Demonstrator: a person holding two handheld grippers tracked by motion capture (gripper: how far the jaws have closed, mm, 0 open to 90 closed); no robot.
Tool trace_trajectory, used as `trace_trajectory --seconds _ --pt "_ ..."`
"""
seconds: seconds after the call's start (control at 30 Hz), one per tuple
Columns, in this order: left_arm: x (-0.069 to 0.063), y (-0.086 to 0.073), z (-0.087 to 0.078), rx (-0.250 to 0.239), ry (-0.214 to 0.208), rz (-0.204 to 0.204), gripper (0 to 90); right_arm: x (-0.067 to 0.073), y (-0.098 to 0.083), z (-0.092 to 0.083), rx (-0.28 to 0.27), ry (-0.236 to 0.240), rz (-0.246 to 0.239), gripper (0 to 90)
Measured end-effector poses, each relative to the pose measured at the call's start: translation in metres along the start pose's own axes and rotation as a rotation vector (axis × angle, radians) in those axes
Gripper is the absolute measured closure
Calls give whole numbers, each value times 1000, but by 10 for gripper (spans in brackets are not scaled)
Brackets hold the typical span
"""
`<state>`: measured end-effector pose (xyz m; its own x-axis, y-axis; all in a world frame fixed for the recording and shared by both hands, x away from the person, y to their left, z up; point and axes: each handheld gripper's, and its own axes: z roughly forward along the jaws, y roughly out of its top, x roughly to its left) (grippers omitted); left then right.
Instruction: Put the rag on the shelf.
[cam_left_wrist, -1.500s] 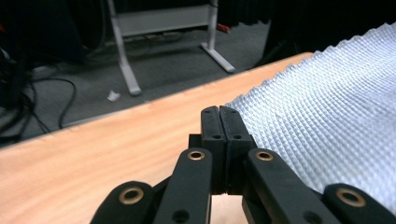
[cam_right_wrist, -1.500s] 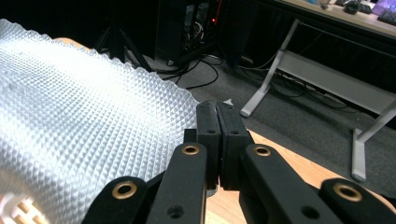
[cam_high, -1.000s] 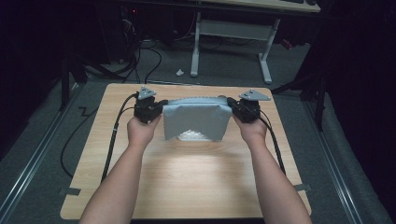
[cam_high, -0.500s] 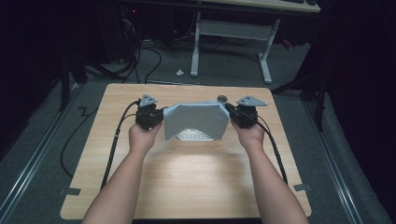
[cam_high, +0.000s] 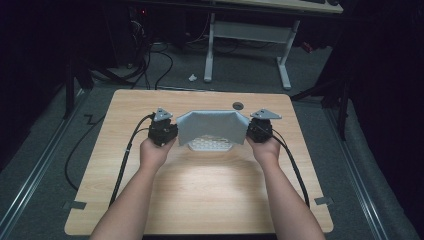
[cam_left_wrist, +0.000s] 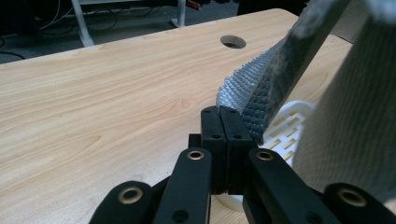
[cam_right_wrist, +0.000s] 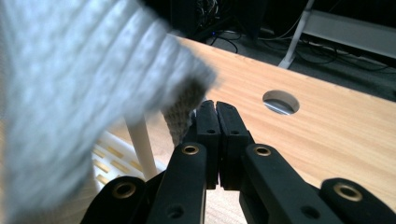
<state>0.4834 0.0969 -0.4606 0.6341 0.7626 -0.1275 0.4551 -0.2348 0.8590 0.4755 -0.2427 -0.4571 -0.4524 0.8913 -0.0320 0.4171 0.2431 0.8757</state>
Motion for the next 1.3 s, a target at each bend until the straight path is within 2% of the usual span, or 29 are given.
trace_trajectory --seconds 0.37,0.47,0.5,0.6,0.8,0.93,1.1,1.27,1.3 --pt "7 -4 3 30 -13 -36 886 -3 -12 3 15 -11 19 892" --pt "8 -5 3 27 -22 -37 826 -3 -11 1 13 -15 20 852" --pt "8 -5 3 28 -18 -38 785 -3 -10 0 10 -19 21 835" --pt "10 -4 0 17 -6 -49 750 -6 -8 -3 2 -22 23 825" --pt "15 0 -10 -10 7 -64 725 -12 -5 -11 -9 -31 37 802" --pt "20 1 -17 -23 31 -75 691 -16 -4 -16 -17 -41 39 799" --pt "28 0 -25 -16 61 -87 691 -21 -2 -23 -30 -51 41 783" --pt "36 -2 -34 -43 78 -113 644 -26 -2 -28 -28 -67 43 777" --pt "39 -2 -36 -53 95 -118 624 -27 -2 -29 -28 -69 41 777"
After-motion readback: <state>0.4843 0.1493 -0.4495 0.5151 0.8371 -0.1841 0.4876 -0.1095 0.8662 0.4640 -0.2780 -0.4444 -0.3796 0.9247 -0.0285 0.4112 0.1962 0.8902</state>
